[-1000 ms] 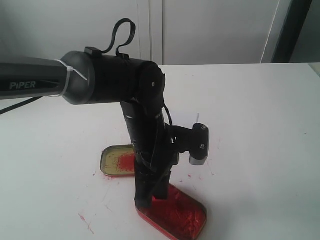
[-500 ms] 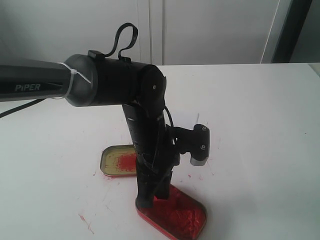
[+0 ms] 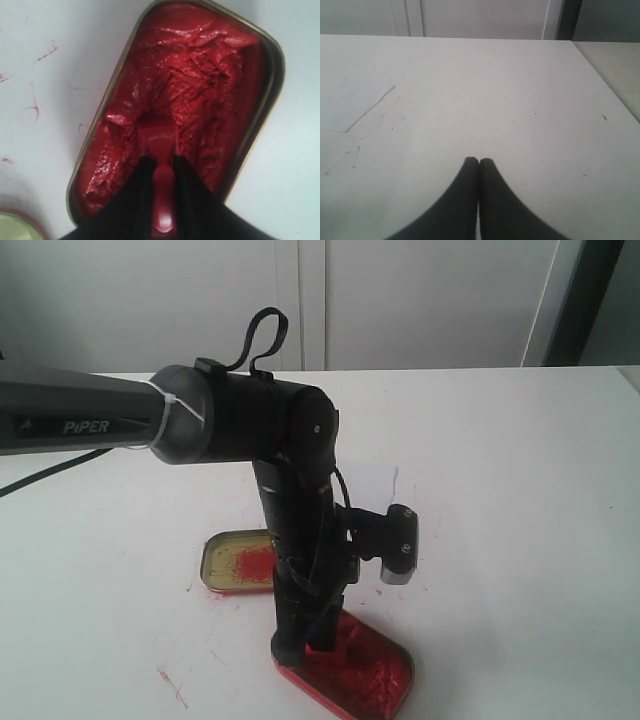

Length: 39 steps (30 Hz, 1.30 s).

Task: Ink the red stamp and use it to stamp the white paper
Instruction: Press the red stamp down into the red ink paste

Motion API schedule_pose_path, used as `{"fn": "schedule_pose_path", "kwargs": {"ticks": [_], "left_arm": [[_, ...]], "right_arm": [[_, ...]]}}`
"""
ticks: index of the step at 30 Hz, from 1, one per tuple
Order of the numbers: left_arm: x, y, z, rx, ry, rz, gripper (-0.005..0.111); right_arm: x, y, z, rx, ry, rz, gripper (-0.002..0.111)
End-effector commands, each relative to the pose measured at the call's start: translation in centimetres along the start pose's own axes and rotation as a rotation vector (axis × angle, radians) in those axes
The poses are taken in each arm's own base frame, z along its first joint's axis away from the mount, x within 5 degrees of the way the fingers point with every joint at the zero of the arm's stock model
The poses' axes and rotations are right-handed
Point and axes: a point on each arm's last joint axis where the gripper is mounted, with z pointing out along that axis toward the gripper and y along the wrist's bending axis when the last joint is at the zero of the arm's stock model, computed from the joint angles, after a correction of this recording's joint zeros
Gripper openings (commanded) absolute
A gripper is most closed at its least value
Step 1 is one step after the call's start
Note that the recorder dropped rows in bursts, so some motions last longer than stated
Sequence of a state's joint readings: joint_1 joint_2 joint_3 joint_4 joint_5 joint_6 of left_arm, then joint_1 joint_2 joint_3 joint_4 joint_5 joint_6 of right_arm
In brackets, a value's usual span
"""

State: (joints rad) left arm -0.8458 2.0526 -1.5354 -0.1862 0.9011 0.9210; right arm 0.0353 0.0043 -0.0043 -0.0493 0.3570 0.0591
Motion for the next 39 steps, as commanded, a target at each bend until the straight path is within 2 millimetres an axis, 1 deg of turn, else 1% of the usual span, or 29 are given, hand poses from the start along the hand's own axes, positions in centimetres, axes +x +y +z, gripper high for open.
{"fn": "schedule_pose_path", "kwargs": {"ticks": [1,8,12,15,25,29,39], "left_arm": [[0.3,0.0,1.9,0.050,0.042,-0.009,0.000],[0.4,0.1,3.0,0.080,0.041,-0.026,0.000],[0.6,0.1,4.1,0.118,0.062,-0.035,0.000],[0.9,0.0,4.6,0.133,0.078,-0.035,0.000],[1.1,-0.1,4.6,0.139,0.095,-0.029,0.000],[0.9,-0.1,3.7,0.130,0.091,-0.021,0.000],[-0.1,-0.3,0.0,0.064,0.043,0.006,0.000]], "right_arm": [[0.0,0.0,0.0,-0.003,-0.008,-0.004,0.000],[0.0,0.0,0.0,-0.003,-0.008,-0.004,0.000],[0.0,0.0,0.0,-0.003,-0.008,-0.004,0.000],[0.0,0.0,0.0,-0.003,-0.008,-0.004,0.000],[0.0,0.0,0.0,-0.003,-0.008,-0.004,0.000],[0.0,0.0,0.0,-0.003,-0.008,-0.004,0.000],[0.0,0.0,0.0,-0.003,-0.008,-0.004,0.000]]}}
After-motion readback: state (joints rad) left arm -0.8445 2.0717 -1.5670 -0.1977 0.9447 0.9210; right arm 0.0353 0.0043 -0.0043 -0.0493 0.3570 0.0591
